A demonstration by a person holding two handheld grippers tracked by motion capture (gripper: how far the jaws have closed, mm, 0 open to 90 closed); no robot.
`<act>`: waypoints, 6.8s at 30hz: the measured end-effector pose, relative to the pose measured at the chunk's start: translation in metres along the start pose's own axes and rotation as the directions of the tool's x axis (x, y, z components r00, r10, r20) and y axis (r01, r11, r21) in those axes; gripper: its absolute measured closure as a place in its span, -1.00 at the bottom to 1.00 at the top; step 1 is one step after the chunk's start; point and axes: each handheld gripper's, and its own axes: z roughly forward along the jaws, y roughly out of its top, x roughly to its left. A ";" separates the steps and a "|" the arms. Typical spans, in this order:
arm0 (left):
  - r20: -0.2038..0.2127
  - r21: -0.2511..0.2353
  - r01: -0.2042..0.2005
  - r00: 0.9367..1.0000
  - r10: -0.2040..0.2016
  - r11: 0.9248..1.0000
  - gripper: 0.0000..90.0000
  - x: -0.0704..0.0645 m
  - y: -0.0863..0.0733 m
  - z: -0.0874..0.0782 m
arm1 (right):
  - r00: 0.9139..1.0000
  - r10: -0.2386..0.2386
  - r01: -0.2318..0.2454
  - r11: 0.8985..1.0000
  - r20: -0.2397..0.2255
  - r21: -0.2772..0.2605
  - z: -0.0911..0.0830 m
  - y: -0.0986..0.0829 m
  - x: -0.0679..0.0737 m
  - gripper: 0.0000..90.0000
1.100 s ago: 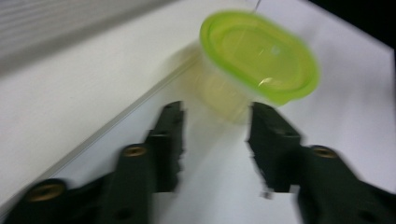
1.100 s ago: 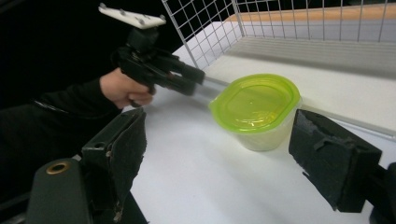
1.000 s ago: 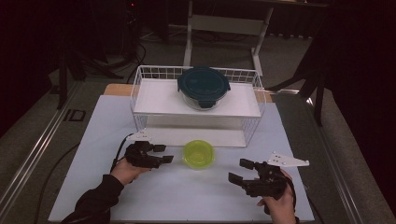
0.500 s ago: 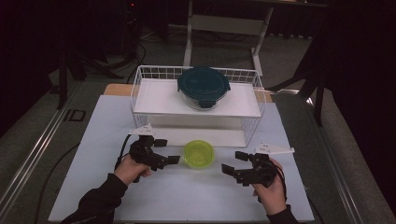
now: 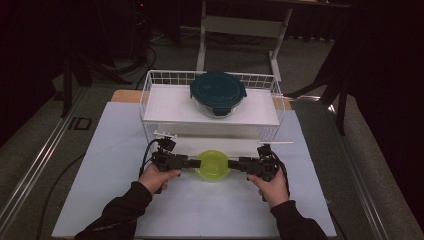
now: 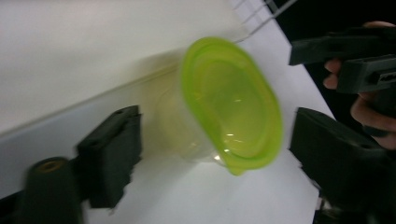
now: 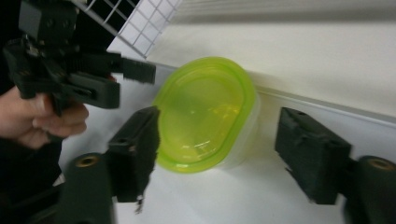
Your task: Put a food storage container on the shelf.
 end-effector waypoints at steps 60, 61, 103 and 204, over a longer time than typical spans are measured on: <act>-0.010 -0.040 0.021 1.000 -0.021 0.999 0.79 -0.056 -0.020 -0.036 | 0.998 0.061 -0.062 0.993 0.008 0.100 -0.009 -0.008 0.049 0.79; -0.009 -0.043 0.019 1.000 -0.020 0.999 0.79 -0.058 -0.020 -0.039 | 0.998 0.055 -0.056 0.994 0.006 0.099 -0.010 -0.008 0.052 0.78; -0.029 -0.233 -0.115 0.993 0.112 0.965 0.79 -0.150 0.084 -0.136 | 0.993 -0.117 0.114 0.986 -0.017 -0.126 -0.094 0.107 0.135 0.79; -0.190 -0.520 -0.453 0.888 0.419 0.725 -1.00 -0.119 0.063 -0.111 | 0.982 -0.188 0.191 0.973 0.030 -0.130 -0.035 0.154 0.133 0.64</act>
